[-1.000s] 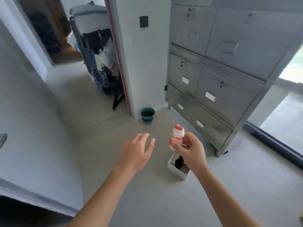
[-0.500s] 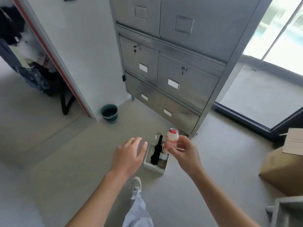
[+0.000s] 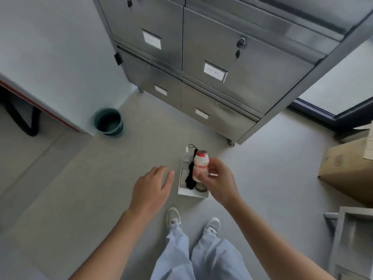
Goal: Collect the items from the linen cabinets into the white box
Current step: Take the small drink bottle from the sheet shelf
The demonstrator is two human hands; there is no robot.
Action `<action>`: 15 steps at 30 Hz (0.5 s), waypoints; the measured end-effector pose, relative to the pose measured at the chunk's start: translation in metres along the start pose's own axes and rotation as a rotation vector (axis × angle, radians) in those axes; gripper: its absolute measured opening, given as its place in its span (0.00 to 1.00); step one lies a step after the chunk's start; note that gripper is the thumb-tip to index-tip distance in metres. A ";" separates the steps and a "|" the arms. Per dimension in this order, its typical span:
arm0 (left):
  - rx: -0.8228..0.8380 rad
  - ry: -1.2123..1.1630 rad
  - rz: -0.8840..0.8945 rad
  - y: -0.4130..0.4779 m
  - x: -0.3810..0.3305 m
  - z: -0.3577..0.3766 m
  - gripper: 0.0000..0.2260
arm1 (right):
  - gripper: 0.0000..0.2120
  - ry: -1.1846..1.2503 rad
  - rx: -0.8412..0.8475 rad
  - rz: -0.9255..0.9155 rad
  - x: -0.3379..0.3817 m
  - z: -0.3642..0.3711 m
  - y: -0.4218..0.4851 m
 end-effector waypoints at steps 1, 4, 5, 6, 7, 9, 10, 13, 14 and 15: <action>0.015 0.000 -0.009 0.010 0.005 0.006 0.20 | 0.11 0.003 -0.002 0.017 -0.007 0.002 0.012; 0.077 0.021 -0.034 0.040 0.022 0.033 0.20 | 0.11 0.003 -0.004 0.064 -0.044 0.012 0.050; 0.090 0.023 -0.049 0.046 0.031 0.044 0.19 | 0.12 0.000 0.007 0.091 -0.059 0.018 0.063; 0.103 0.023 -0.062 0.053 0.040 0.056 0.19 | 0.12 -0.006 0.017 0.113 -0.076 0.025 0.077; 0.117 0.024 -0.071 0.061 0.048 0.068 0.19 | 0.13 -0.010 0.031 0.129 -0.094 0.032 0.091; 0.154 0.029 -0.095 0.073 0.067 0.099 0.17 | 0.14 -0.019 0.073 0.169 -0.130 0.050 0.117; 0.169 0.039 -0.098 0.078 0.077 0.117 0.17 | 0.14 -0.028 0.089 0.187 -0.147 0.060 0.129; 0.245 0.025 -0.111 0.093 0.106 0.181 0.21 | 0.13 -0.036 0.112 0.214 -0.209 0.082 0.165; 0.268 0.015 -0.113 0.099 0.117 0.205 0.22 | 0.12 -0.046 0.113 0.225 -0.232 0.088 0.177; 0.293 0.003 -0.122 0.105 0.129 0.231 0.22 | 0.12 -0.060 0.120 0.246 -0.256 0.096 0.188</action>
Point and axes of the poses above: each hand's wrist, its own y-axis towards the middle knuckle, its own z-axis out of the palm, x = y × z, the point moved 8 cm from there along y, towards the middle knuckle, and after that the axes turned 8 degrees about x, right-handed, at the moved point
